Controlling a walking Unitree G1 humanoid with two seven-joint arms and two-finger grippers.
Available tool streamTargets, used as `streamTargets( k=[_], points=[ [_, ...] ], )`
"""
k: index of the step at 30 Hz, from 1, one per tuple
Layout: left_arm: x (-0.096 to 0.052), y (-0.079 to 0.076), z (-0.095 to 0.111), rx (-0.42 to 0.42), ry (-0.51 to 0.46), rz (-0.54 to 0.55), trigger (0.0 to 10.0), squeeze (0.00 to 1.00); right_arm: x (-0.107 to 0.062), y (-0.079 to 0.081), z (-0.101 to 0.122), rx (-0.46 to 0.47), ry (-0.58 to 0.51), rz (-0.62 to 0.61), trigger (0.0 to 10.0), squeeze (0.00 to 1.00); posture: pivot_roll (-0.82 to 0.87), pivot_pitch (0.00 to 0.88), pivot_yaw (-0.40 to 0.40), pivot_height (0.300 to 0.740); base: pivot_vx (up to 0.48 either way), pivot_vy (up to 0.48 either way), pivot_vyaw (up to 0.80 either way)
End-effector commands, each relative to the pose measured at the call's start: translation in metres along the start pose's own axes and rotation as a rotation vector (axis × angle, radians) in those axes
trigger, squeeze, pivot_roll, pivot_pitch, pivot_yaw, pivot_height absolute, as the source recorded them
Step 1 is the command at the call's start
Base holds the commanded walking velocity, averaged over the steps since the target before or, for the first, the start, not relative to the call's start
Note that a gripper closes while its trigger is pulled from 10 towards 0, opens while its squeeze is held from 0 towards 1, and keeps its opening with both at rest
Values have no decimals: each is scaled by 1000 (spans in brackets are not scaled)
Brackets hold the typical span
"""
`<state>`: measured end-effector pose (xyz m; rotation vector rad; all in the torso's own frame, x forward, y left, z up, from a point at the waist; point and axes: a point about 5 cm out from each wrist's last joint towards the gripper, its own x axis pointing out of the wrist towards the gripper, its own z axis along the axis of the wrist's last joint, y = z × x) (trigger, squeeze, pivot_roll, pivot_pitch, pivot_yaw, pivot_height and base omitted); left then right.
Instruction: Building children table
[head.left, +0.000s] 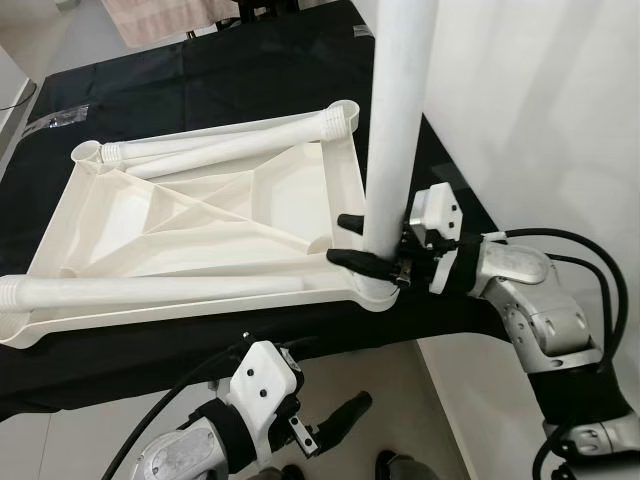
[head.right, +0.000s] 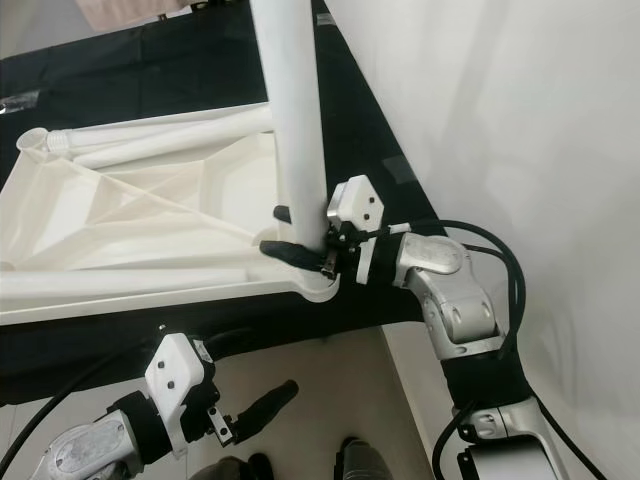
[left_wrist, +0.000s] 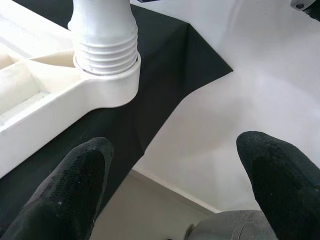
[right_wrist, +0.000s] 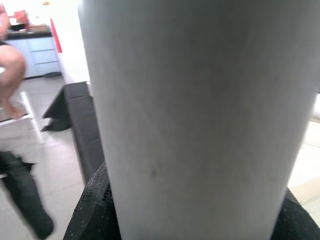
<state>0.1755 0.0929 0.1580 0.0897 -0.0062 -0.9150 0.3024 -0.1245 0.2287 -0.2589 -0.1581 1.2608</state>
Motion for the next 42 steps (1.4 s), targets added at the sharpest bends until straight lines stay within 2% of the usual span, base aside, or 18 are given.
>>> streamTargets(
  k=[1,4,6,15,18,19,21,23,26,27,31,32,34,35,36,37,39,42],
  points=[
    [-4,-1,-4,-9,32,-5,10000,0,11,17,-15,84,22,121,10000,0,21,273,88,740,0,0,0],
    [-3,-1,-5,-11,31,-5,10000,0,6,16,-20,75,72,142,10000,0,19,270,86,740,0,0,0],
    [-3,-1,-5,-13,31,-4,10000,0,3,9,-26,66,111,109,10000,0,17,268,84,740,0,0,0],
    [-3,-2,-6,-17,32,-4,10000,0,-1,2,-30,78,125,61,10000,0,18,262,88,740,0,0,0],
    [-4,-2,-6,-17,35,-5,10000,0,0,3,-35,59,176,37,10000,0,18,260,86,740,0,0,0],
    [-4,-2,-6,-17,35,-4,10000,0,2,1,-41,59,218,-26,10000,0,15,258,79,740,0,0,0],
    [-4,-2,-6,-17,35,-4,10000,0,2,1,-41,59,218,-26,10000,0,15,258,79,740,0,0,0],
    [-4,-2,-6,-16,35,-4,10000,0,2,1,-45,67,248,-81,10000,0,12,259,76,740,0,0,0],
    [-4,-1,-6,-15,34,0,10000,0,-4,0,-53,116,298,-311,10000,0,-1,265,68,740,0,0,0],
    [-4,-1,-6,-15,34,0,10000,0,-4,0,-53,116,298,-311,10000,0,-1,265,68,740,0,0,0],
    [-3,0,-6,-16,30,3,10000,0,-8,14,-56,188,312,-513,10000,0,-11,266,60,740,0,0,0],
    [-3,0,-6,-16,30,3,10000,0,-8,14,-56,188,312,-513,10000,0,-11,266,60,740,0,0,0],
    [-3,1,-6,-16,29,7,10000,0,-11,24,-60,207,343,-647,10000,0,-14,264,57,740,0,0,0],
    [-3,1,-6,-16,29,7,10000,0,-11,24,-60,207,343,-647,10000,0,-14,264,57,740,0,0,0],
    [-3,1,-6,-16,28,10,10000,0,-17,28,-64,191,396,-792,10000,0,-16,262,56,740,0,0,0],
    [-3,1,-6,-16,28,10,10000,0,-17,28,-64,191,396,-792,10000,0,-16,262,56,740,0,0,0],
    [-3,3,-7,-14,26,19,10000,0,-30,42,-64,217,417,-1120,10000,0,-17,254,60,740,0,0,0],
    [-3,3,-7,-14,26,20,10000,0,-27,43,-62,220,400,-1126,10000,0,-17,254,60,740,0,0,0]
  ],
)
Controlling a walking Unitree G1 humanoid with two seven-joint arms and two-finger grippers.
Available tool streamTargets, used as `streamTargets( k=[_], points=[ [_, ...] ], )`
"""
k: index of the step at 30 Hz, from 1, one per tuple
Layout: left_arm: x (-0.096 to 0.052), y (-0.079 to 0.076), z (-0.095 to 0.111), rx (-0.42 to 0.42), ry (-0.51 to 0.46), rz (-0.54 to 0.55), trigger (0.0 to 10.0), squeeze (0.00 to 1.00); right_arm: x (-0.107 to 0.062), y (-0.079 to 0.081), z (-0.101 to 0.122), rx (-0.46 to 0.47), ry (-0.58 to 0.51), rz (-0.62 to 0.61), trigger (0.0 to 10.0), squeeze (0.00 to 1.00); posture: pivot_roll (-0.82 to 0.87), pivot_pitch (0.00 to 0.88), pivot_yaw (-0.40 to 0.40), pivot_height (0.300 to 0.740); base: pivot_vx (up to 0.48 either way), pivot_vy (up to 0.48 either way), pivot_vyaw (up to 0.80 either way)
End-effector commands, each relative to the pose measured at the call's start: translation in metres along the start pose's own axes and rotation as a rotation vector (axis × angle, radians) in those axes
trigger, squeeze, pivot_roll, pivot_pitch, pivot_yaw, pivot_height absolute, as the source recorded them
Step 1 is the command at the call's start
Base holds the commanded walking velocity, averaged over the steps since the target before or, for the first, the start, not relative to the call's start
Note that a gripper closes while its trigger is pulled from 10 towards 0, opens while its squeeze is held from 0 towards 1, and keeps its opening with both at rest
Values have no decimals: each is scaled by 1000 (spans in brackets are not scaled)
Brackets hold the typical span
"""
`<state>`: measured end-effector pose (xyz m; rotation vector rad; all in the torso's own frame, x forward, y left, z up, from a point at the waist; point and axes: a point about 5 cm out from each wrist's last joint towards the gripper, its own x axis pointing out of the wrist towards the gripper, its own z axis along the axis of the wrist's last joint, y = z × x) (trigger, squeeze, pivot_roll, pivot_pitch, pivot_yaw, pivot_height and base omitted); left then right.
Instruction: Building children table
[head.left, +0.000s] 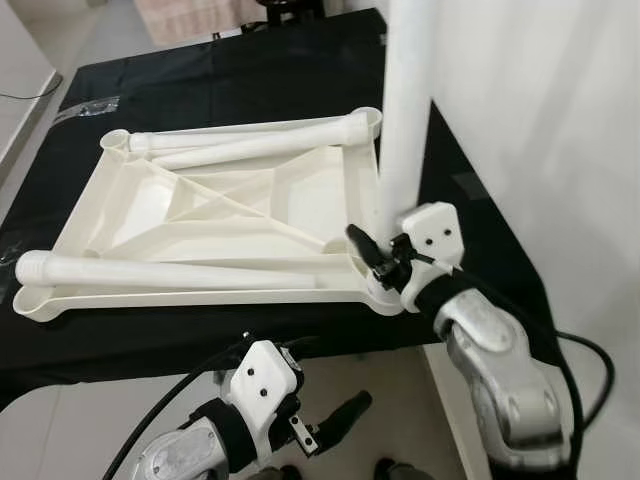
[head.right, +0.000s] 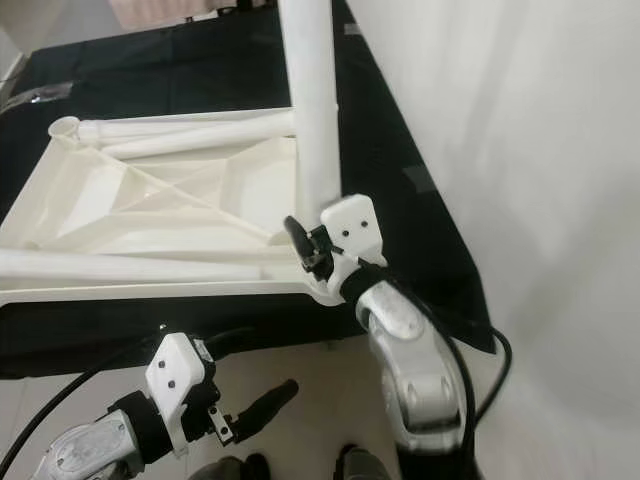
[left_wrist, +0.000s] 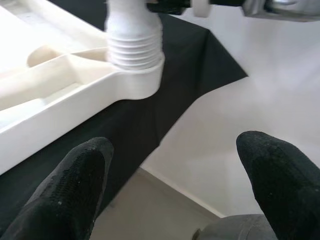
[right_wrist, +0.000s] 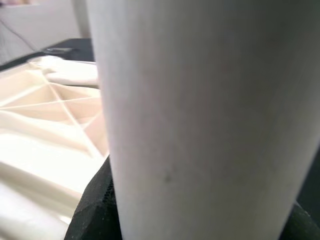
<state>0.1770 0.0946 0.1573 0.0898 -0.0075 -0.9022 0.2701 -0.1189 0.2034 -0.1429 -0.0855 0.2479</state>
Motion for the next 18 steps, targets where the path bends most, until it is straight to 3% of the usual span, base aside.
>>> streamTargets(
  k=[1,3,9,14,18],
  points=[
    [-2,1,-6,-15,27,7,10000,0,-9,-17,-48,-7,271,-136,10000,0,-17,254,60,740,0,0,0],
    [-2,3,-7,-4,29,14,10000,0,1,-6,-43,9,208,-72,10000,0,-7,237,61,740,0,0,0],
    [-2,6,-9,14,34,28,10000,0,12,4,-39,62,131,45,10000,0,-1,225,63,740,0,0,0],
    [-2,10,-10,28,34,50,10000,0,12,4,-27,133,47,218,10000,0,5,213,67,740,0,0,0],
    [-3,12,-9,31,32,61,10000,0,5,-5,-29,128,41,255,10000,0,5,210,71,740,0,0,0]
  ],
)
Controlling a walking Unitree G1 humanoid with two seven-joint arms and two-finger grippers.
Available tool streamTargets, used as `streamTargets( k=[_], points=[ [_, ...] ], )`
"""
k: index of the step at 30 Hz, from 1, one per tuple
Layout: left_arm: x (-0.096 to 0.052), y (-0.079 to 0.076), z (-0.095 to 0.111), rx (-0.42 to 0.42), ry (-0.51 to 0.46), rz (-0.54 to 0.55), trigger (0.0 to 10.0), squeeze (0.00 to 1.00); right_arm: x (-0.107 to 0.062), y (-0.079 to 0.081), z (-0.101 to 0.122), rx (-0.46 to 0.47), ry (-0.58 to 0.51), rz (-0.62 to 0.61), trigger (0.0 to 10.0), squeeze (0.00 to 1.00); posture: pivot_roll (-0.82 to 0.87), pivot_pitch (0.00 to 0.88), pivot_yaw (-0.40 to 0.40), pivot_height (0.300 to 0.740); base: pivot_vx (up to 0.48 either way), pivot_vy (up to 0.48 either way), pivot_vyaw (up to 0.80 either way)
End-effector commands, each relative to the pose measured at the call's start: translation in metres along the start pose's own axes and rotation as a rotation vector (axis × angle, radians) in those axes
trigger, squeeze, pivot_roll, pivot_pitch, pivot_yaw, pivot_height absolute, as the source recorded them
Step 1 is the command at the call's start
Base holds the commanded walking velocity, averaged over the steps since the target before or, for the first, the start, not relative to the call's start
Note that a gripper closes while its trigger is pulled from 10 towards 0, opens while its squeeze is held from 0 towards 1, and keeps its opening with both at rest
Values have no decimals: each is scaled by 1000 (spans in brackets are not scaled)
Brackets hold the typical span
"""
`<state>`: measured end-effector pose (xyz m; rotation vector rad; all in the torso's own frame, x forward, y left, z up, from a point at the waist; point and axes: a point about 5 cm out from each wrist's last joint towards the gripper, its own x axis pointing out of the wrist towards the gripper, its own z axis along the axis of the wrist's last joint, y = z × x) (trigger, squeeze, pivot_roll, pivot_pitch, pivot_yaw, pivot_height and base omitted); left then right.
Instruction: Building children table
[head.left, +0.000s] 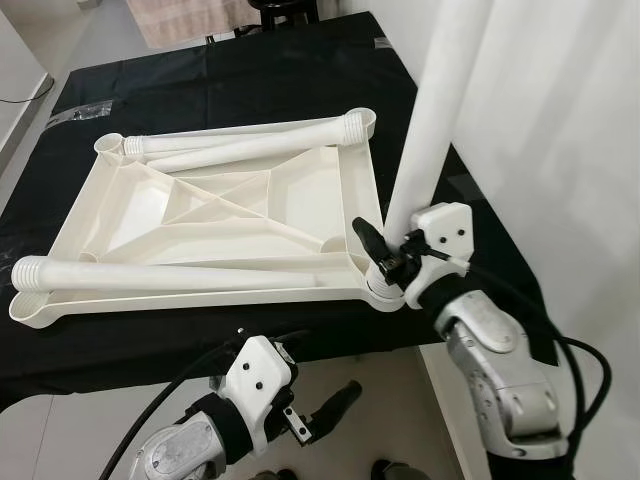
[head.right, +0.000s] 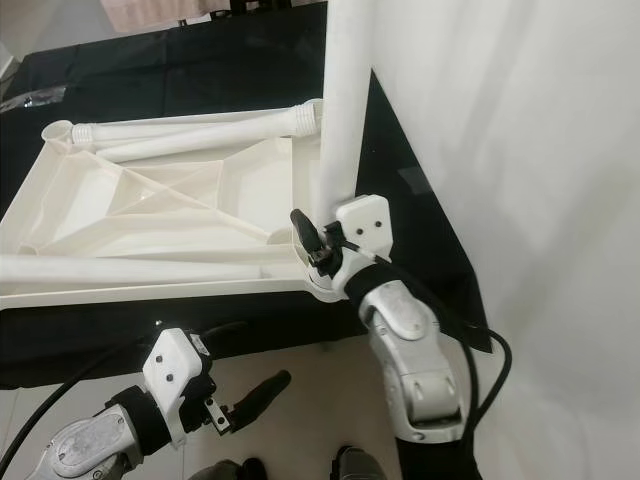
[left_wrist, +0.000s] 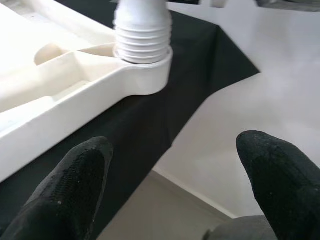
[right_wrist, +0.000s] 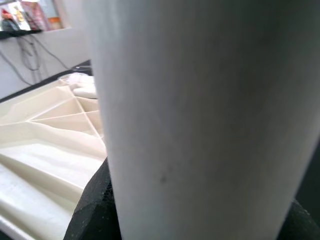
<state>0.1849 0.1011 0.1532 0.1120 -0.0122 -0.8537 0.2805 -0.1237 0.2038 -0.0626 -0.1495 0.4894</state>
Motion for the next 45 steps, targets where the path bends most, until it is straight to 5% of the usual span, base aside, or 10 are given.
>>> streamTargets(
  k=[1,9,25,33,45],
  points=[
    [-3,3,-4,12,24,13,10000,0,-8,-2,-28,57,124,23,10000,0,5,210,72,740,0,0,0],
    [-5,5,-4,18,24,16,10000,0,-24,0,-40,-155,168,228,10000,0,6,215,91,740,0,0,0],
    [-5,3,-5,13,26,16,10000,0,-3,-31,-20,-82,162,466,10000,0,19,216,87,740,0,0,0],
    [-7,-2,-4,8,28,11,10000,0,6,-56,6,-46,114,717,10000,0,32,221,86,740,0,0,0],
    [-14,-8,0,1,35,6,10000,0,6,-64,13,-9,84,874,10000,0,63,259,96,740,0,0,0]
  ],
)
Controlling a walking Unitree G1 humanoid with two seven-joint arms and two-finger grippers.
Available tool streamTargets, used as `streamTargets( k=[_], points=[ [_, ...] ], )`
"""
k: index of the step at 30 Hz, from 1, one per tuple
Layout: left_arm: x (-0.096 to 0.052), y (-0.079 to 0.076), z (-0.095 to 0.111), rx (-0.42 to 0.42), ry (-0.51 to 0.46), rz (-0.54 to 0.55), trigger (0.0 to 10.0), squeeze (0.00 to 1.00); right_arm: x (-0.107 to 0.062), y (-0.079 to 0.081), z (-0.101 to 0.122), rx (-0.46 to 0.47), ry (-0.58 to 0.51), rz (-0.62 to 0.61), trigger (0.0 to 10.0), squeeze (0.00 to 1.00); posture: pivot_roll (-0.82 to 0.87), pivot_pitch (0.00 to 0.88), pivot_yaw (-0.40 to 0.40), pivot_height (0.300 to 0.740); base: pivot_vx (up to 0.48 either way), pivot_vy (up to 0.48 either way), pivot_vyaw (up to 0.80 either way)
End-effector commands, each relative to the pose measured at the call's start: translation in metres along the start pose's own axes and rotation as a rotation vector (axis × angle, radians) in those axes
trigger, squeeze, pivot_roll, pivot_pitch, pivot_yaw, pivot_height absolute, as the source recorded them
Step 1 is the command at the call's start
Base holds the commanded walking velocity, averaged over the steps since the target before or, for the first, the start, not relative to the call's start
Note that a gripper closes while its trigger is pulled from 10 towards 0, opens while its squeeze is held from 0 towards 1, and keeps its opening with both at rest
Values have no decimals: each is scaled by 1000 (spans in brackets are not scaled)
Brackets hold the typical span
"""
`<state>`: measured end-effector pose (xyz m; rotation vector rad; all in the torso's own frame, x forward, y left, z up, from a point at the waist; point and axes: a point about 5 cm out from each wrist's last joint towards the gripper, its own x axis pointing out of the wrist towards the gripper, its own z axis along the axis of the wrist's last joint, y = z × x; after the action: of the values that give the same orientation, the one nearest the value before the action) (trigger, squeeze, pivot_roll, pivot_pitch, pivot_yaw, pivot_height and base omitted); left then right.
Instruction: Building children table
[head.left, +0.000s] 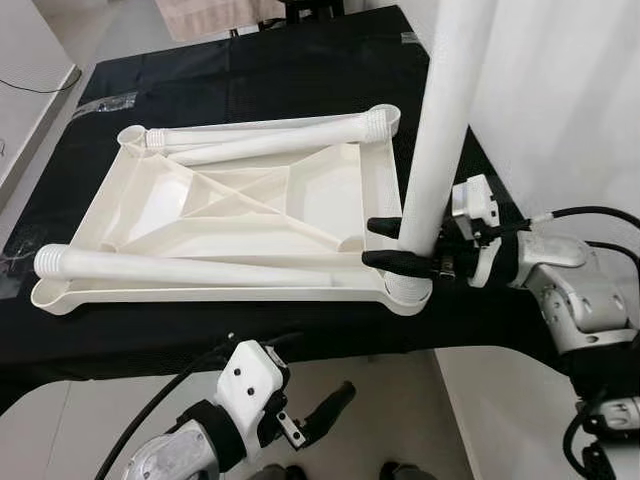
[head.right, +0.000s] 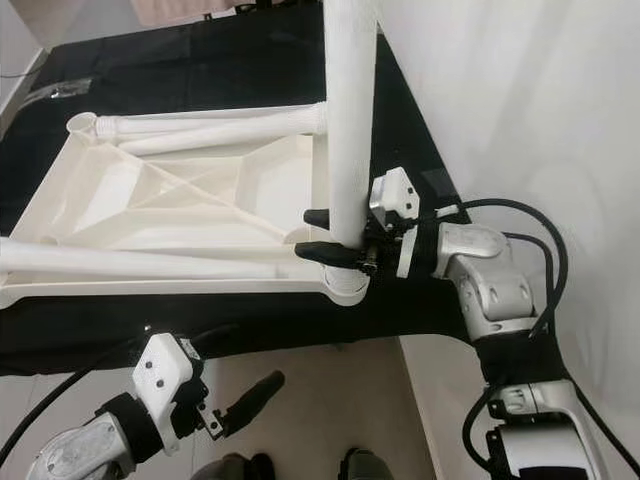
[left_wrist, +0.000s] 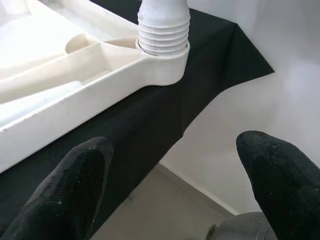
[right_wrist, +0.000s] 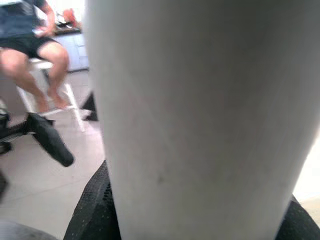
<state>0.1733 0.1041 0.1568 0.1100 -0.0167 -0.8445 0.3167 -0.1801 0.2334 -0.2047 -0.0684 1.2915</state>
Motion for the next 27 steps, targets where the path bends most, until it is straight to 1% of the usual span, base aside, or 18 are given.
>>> streamTargets(
  k=[1,9,12,14,18,19,20,21,22,27],
  points=[
    [-5,-2,-4,-1,40,-4,10000,0,2,7,-7,57,-17,75,10000,0,63,259,96,740,0,0,0],
    [-8,-3,-2,-8,48,-10,10000,0,-5,11,-2,66,-29,162,10000,0,71,277,109,740,0,0,0],
    [-10,-3,-3,-11,53,-13,10000,0,-6,8,20,27,-121,172,10000,0,73,279,110,740,0,0,0],
    [-10,-3,-2,-11,54,-13,10000,0,-5,8,23,13,-130,179,10000,0,73,279,110,740,0,0,0],
    [-10,-3,-2,-9,60,-13,10000,0,-1,11,23,-11,-104,212,10000,0,76,280,112,740,0,0,0],
    [-10,-3,-2,-7,60,-14,10000,0,-1,9,19,-15,-79,204,10000,0,80,281,112,740,0,0,0],
    [-10,-3,-2,-7,60,-14,10000,0,-1,9,19,-15,-79,204,10000,0,80,281,112,740,0,0,0],
    [-11,-3,-1,-4,61,-14,10000,0,-3,6,11,-20,-27,193,10000,0,84,284,112,740,0,0,0],
    [-11,-3,-1,-3,61,-14,10000,0,-4,5,8,-20,-4,193,10000,0,84,284,112,740,0,0,0],
    [-13,-4,0,0,62,-16,10000,0,-5,3,7,-26,26,206,10000,0,94,296,122,740,0,0,0]
  ],
)
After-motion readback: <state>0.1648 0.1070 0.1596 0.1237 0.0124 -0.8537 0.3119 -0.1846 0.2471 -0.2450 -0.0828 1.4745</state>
